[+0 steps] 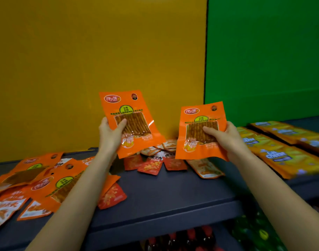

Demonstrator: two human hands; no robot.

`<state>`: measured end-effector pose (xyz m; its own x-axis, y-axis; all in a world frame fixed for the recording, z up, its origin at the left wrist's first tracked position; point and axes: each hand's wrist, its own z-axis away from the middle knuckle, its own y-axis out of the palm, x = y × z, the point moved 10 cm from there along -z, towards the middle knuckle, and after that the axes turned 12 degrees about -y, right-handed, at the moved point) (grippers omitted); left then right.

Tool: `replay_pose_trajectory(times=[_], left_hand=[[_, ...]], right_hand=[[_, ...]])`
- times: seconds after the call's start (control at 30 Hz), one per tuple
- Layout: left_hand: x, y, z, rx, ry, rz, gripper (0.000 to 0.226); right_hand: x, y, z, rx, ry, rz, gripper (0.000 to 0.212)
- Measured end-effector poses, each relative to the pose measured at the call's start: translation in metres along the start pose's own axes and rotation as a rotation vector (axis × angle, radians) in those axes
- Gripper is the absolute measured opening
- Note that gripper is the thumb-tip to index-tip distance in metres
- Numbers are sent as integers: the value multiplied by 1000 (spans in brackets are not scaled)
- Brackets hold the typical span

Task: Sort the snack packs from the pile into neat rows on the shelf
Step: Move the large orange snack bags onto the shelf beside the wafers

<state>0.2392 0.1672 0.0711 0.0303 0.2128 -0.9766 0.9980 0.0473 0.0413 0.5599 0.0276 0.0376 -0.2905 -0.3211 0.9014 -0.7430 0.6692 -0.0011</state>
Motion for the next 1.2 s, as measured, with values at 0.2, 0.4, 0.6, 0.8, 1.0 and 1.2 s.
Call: replay_pose_trajectory(times=[0.2, 0.4, 0.6, 0.8, 1.0, 1.2], left_hand=[[-14, 100, 52, 339, -126, 92, 30], [-17, 209, 124, 596, -170, 17, 25], [-7, 315, 195, 747, -246, 5, 24], [0, 419, 264, 788, -328, 61, 20], [13, 501, 316, 787, -413, 119, 12], [25, 580, 338, 767, -473, 136, 24]], right_hand=[[18, -86, 30, -136, 18, -93, 39], [24, -210, 62, -322, 53, -91, 32], [10, -327, 82, -398, 101, -57, 22], [4, -437, 79, -409, 131, -21, 13], [-11, -520, 69, -404, 161, -8, 25], [-25, -579, 52, -405, 162, 8, 35]])
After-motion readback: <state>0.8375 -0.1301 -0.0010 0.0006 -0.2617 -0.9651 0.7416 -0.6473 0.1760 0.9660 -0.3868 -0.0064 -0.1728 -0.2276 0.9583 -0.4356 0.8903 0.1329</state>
